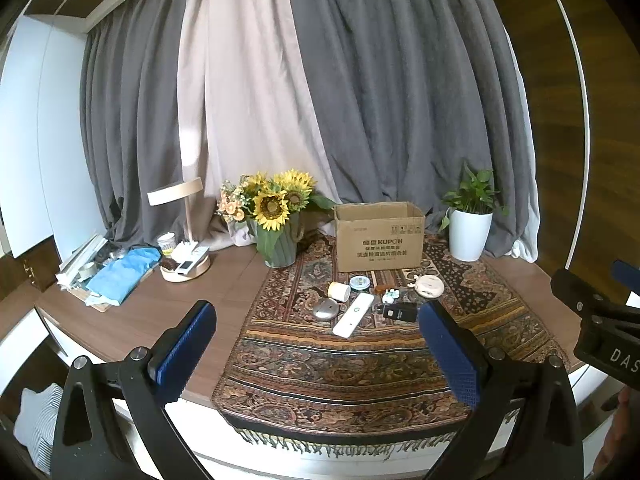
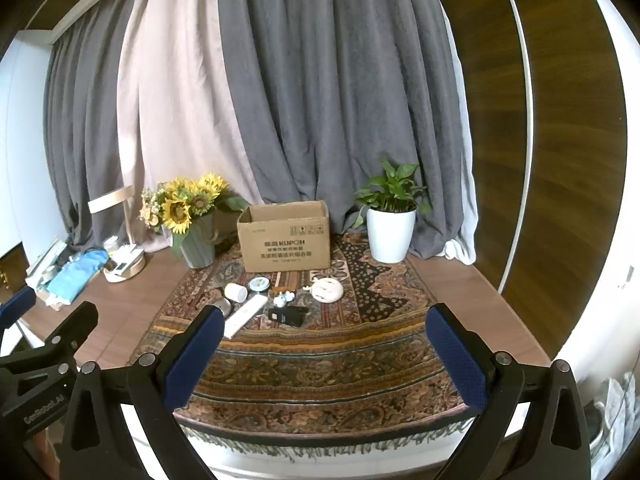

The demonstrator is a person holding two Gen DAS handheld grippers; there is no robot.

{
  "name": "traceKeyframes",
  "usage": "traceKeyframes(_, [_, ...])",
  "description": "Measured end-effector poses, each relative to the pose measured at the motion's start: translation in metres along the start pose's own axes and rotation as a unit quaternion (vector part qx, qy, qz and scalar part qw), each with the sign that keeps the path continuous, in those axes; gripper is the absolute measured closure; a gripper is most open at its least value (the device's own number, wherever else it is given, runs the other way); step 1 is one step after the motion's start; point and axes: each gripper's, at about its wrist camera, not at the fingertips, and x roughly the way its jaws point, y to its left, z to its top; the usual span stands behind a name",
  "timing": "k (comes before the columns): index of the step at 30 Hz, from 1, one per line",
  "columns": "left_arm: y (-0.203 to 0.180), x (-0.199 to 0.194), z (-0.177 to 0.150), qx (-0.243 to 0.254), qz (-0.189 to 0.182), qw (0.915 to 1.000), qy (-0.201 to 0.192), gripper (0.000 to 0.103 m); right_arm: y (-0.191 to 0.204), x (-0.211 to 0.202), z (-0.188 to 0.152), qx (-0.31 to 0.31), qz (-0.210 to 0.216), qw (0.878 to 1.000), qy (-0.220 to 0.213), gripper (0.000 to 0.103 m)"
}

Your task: Organize rigid objects

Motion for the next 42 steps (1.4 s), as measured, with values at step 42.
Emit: traceKeyframes(42, [-0.011, 0.000, -0.006, 0.003, -0.010, 0.9999, -0.006, 0.000, -0.007, 0.001, 0.000, 0.003, -0.003, 1.000, -0.001, 0.001])
